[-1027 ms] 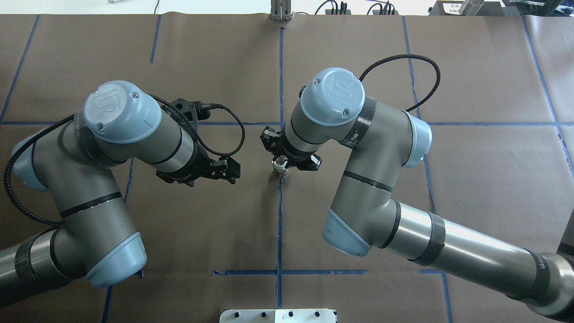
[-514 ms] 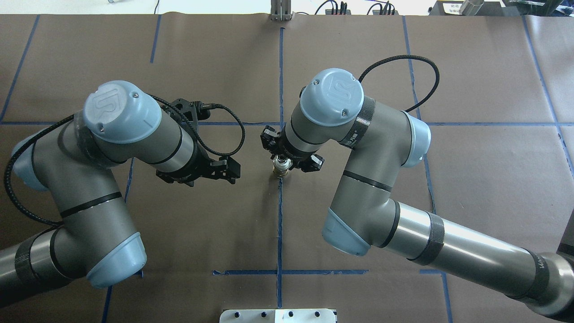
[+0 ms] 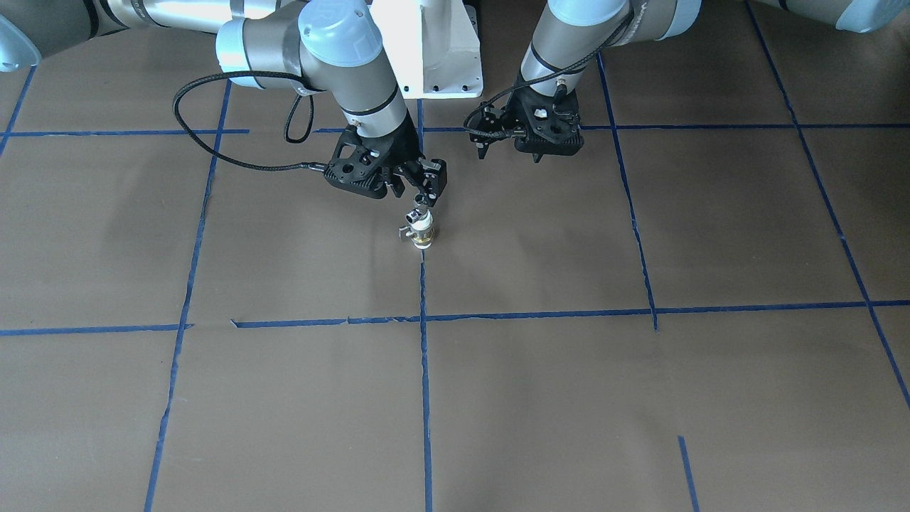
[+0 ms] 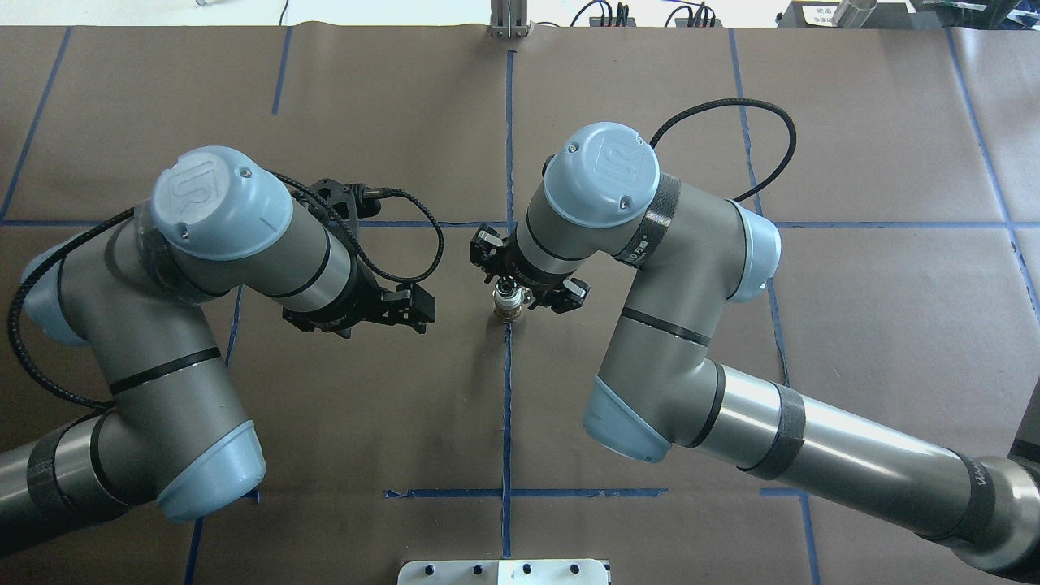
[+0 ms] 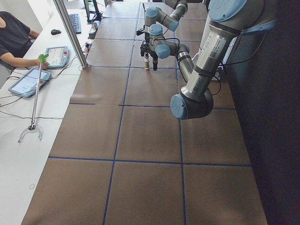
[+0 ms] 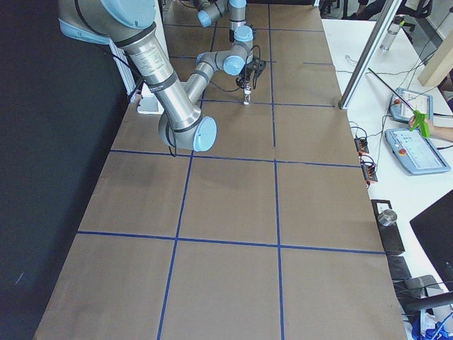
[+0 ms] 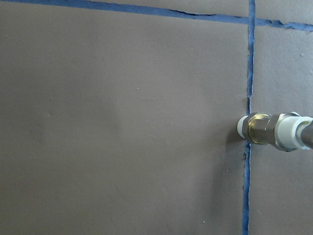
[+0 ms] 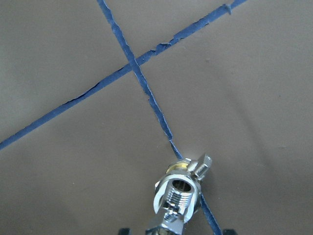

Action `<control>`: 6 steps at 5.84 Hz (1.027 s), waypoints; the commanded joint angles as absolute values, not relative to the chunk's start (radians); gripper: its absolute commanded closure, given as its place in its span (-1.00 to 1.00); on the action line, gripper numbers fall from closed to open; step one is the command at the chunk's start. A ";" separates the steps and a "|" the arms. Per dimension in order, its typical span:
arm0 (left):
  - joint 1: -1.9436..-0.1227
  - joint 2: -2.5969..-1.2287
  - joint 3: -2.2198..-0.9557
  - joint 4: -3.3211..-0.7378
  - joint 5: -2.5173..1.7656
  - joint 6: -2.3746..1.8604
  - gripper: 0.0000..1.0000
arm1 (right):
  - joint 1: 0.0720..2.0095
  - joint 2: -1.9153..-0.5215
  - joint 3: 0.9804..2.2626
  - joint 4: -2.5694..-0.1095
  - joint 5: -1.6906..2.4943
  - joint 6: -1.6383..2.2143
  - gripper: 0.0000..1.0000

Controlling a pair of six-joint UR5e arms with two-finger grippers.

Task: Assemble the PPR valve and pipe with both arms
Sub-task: 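Open the right gripper and lift it off the joined fitting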

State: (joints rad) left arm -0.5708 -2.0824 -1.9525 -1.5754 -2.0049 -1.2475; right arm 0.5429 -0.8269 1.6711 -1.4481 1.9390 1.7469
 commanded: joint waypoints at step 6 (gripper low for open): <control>-0.636 -1.880 -2.034 -1.575 -2.013 -1.038 -0.99 | 0.797 -1.533 2.122 -1.436 1.983 1.203 -1.00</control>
State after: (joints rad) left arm -0.6242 -1.9312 -2.0229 -1.5754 -2.0125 -1.1158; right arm 0.7345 -1.4401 2.1182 -1.4378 1.9827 1.3856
